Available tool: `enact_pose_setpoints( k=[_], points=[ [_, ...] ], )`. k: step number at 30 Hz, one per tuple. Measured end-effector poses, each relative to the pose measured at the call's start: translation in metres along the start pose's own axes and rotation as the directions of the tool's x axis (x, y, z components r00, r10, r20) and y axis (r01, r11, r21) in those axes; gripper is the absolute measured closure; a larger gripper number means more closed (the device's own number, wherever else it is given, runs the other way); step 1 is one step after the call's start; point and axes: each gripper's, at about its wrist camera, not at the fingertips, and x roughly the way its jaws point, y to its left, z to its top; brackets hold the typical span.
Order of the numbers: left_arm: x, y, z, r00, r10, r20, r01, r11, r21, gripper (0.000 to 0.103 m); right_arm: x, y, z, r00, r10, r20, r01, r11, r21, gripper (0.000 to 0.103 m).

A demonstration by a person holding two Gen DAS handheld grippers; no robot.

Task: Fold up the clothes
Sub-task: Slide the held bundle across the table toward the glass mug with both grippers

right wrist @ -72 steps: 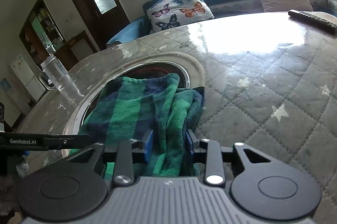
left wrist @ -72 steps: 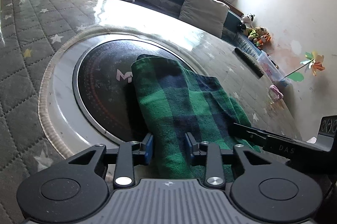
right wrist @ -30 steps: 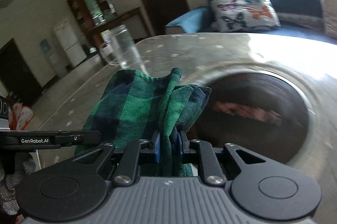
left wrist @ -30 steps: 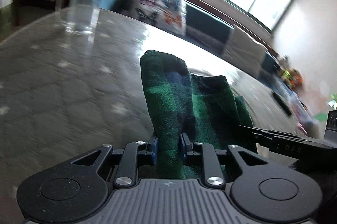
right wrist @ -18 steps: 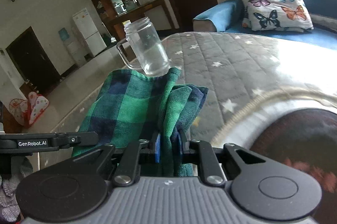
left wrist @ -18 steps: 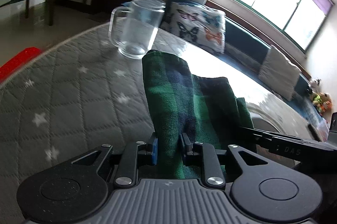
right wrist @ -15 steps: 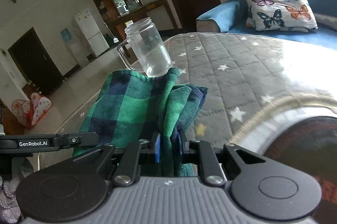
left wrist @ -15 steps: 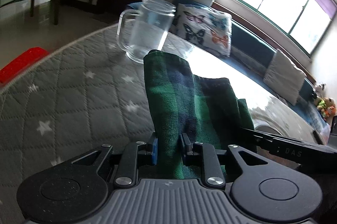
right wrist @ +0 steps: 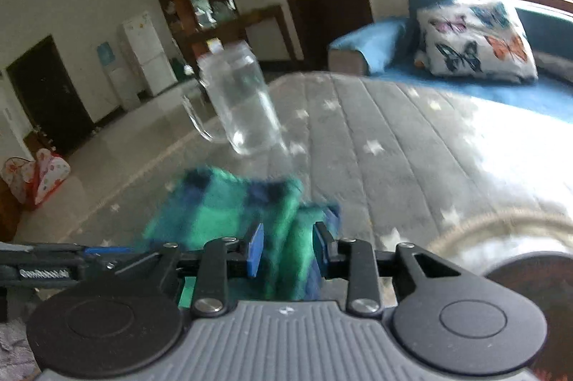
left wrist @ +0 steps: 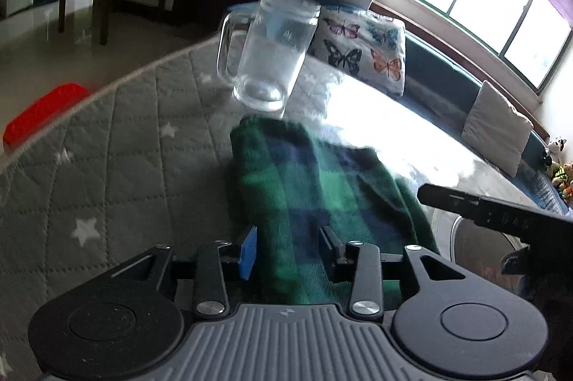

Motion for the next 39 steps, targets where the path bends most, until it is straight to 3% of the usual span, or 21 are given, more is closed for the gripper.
enact_pose_setpoints(
  k=[6,16,26,33,39],
  points=[
    [0.005,-0.001,0.015,0.999,-0.002,0.036,0.002,1.000,0.010,0.064,0.020,0.016,0.003,0.997,0.070,-0.035,-0.071,0.997,-0.030,0.073],
    [0.044,-0.012,0.042,0.998,-0.051,0.038,0.049,0.998,0.045,0.074,0.041,0.009,-0.008,0.995,0.052,-0.086,-0.053,0.999,-0.012,0.077],
    [0.096,-0.011,0.064,0.999,0.040,0.012,-0.041,0.998,0.050,0.080,0.048,0.001,-0.011,0.995,0.058,-0.085,-0.061,0.998,-0.033,0.083],
    [0.083,-0.013,0.063,0.999,0.024,0.037,-0.026,0.999,0.043,0.080,0.027,0.002,-0.003,0.992,0.102,-0.072,-0.106,0.993,-0.055,0.081],
    [0.059,-0.019,0.047,0.999,-0.018,0.038,0.016,0.998,0.069,0.078,-0.008,0.017,-0.018,0.985,0.156,-0.080,-0.164,0.980,-0.114,0.081]
  ],
)
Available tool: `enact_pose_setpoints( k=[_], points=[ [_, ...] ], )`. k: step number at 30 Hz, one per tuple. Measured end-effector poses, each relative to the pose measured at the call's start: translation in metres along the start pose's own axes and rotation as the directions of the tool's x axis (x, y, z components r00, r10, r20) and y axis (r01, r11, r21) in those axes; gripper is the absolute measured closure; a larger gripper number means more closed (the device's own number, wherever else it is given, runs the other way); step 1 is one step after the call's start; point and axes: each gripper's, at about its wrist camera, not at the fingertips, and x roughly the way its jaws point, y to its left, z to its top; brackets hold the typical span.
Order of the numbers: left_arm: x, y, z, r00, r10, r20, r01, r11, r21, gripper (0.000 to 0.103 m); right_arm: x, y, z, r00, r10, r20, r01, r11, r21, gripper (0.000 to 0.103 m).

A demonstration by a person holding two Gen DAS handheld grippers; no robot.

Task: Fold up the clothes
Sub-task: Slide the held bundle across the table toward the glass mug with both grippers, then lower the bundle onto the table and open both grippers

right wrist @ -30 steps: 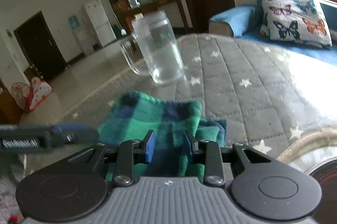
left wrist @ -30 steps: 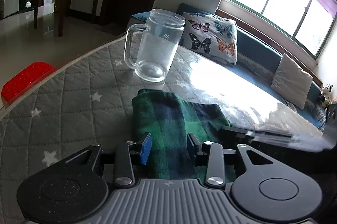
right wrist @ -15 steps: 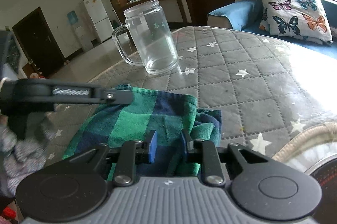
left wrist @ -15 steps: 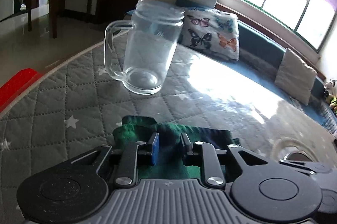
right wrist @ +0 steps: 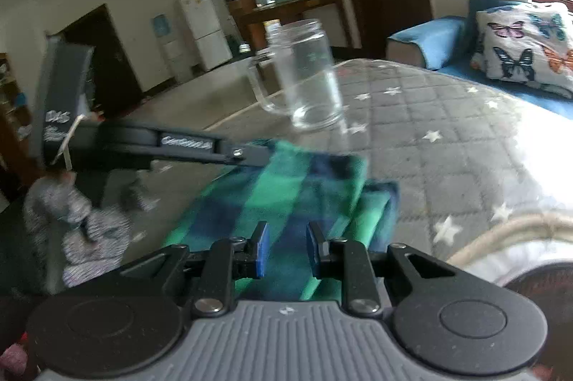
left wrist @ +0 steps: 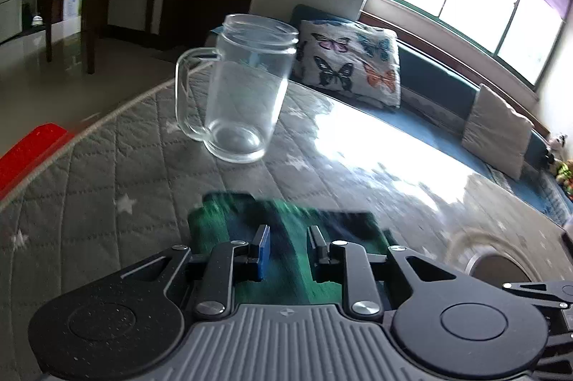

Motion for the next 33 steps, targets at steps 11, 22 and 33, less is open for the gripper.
enact_pose_setpoints(
  k=[11,22,33],
  points=[
    [-0.061,-0.009,-0.060,0.998,-0.065,-0.017,0.066,0.995,0.072,0.076,-0.030,0.018,-0.055,0.998,-0.047,-0.048,0.043,0.997,-0.070,0.082],
    [-0.093,-0.022,-0.106,0.999,-0.044,-0.008,0.044,0.993,0.110,0.075,-0.041,0.017,-0.068,0.997,-0.075,-0.016,0.075,0.997,-0.007,0.081],
    [-0.117,-0.033,-0.117,1.000,-0.028,0.012,0.026,0.993,0.111,0.047,-0.063,0.025,-0.079,0.991,-0.131,0.007,0.131,0.991,0.013,0.049]
  ],
)
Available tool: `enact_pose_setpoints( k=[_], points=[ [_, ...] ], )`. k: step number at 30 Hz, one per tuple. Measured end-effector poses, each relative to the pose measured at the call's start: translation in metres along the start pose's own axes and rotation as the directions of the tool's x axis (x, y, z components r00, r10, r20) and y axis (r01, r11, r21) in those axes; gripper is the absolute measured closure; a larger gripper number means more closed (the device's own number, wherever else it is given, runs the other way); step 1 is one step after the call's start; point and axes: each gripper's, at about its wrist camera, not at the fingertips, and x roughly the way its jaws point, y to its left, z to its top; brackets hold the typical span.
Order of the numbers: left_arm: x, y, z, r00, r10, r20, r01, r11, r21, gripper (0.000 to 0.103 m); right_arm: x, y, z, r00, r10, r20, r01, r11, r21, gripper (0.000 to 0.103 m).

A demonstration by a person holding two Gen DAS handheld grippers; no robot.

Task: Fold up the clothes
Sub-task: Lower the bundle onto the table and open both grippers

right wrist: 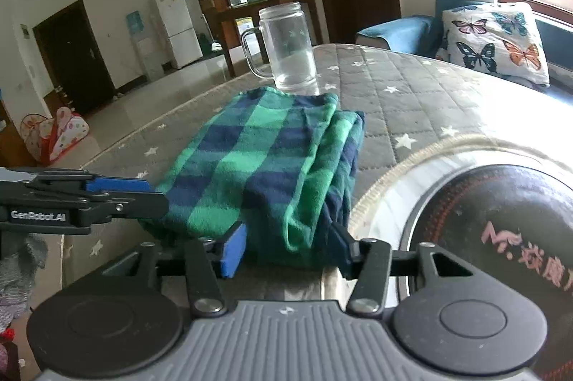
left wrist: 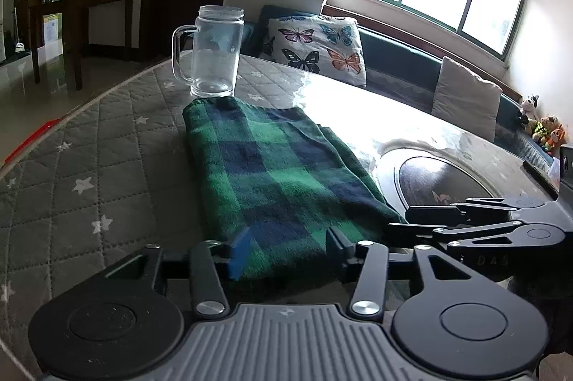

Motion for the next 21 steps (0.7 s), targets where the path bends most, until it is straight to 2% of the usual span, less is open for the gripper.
enact_pose_setpoints(
  k=[3,6,8,11,13,16,19,21],
  points=[
    [-0.005,-0.003,-0.006,1.000,0.009,-0.003,-0.009,1.000,0.003,0.042,-0.005,0.004,-0.007,1.000,-0.013,-0.004,0.013,1.000,0.001,0.039],
    [-0.010,-0.006,-0.011,1.000,0.016,-0.001,-0.016,1.000,0.004,0.030,-0.010,0.008,-0.013,1.000,-0.028,-0.004,0.028,1.000,-0.014,0.032],
    [-0.013,-0.008,-0.014,1.000,0.024,0.001,-0.024,1.000,0.006,0.029,-0.014,0.011,-0.017,0.999,-0.038,-0.007,0.038,0.999,-0.017,0.029],
    [-0.019,-0.010,-0.019,0.999,0.034,0.005,-0.034,0.999,0.005,0.021,-0.019,0.014,-0.022,0.999,-0.051,-0.008,0.051,0.999,-0.019,0.021],
    [-0.024,-0.012,-0.022,0.999,0.044,0.013,-0.045,0.999,0.008,0.015,-0.022,0.016,-0.025,0.998,-0.059,-0.010,0.058,0.998,-0.021,0.020],
    [-0.030,-0.012,-0.027,0.998,0.051,0.021,-0.051,0.999,0.001,0.005,-0.026,0.020,-0.029,0.997,-0.073,-0.009,0.072,0.997,-0.026,0.009],
    [-0.035,-0.013,-0.030,0.998,0.059,0.030,-0.059,0.998,-0.004,0.000,-0.030,0.024,-0.034,0.996,-0.092,-0.008,0.092,0.995,-0.040,0.006],
    [-0.038,-0.014,-0.033,0.998,0.061,0.030,-0.061,0.998,-0.008,0.000,-0.032,0.027,-0.037,0.995,-0.102,-0.009,0.102,0.994,-0.045,0.001]
  ],
)
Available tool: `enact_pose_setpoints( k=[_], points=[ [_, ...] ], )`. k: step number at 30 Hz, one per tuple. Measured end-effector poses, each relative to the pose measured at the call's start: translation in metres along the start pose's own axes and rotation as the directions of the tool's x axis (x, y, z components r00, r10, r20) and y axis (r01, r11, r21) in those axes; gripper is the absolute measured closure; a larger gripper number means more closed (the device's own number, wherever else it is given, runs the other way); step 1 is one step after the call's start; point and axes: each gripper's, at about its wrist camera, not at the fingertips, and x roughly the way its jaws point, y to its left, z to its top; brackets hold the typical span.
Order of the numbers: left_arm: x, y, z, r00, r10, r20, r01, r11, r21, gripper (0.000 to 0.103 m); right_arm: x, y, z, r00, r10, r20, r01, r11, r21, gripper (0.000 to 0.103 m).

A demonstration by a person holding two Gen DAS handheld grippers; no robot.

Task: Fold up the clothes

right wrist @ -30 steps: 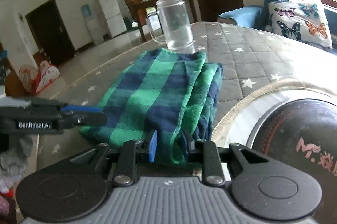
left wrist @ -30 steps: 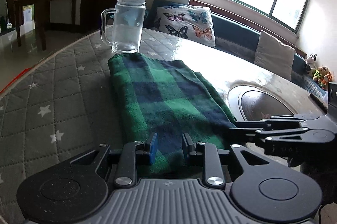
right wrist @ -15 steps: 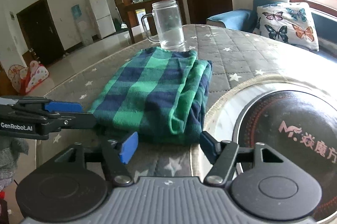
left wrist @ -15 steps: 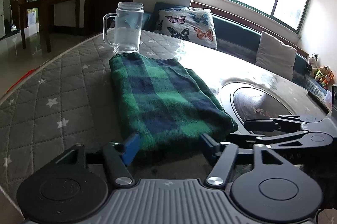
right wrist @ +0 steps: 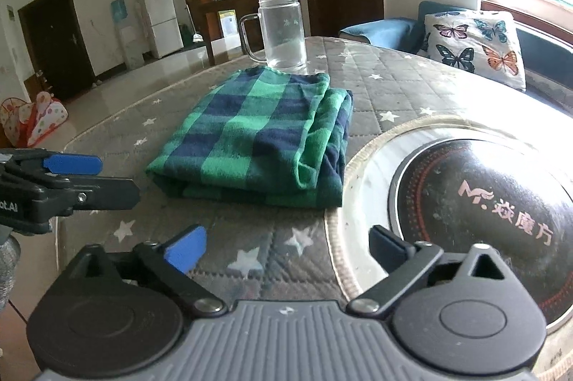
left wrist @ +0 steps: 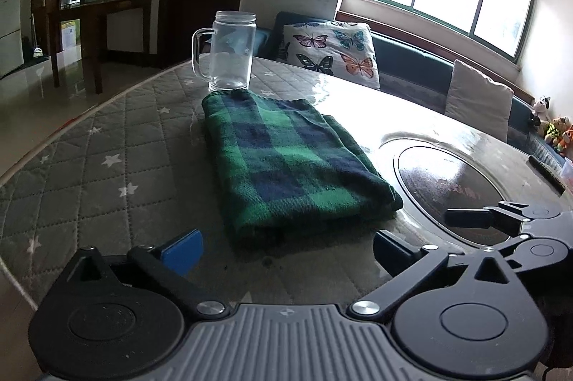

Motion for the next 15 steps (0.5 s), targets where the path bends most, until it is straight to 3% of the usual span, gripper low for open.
enact_pose_setpoints(
  k=[15],
  points=[
    [-0.005,0.000,-0.016,0.998,0.042,-0.039,-0.044,0.998,-0.053,0.000,-0.006,0.006,-0.018,0.997,-0.068,-0.020,0.069,0.997,0.024,0.000]
  ],
)
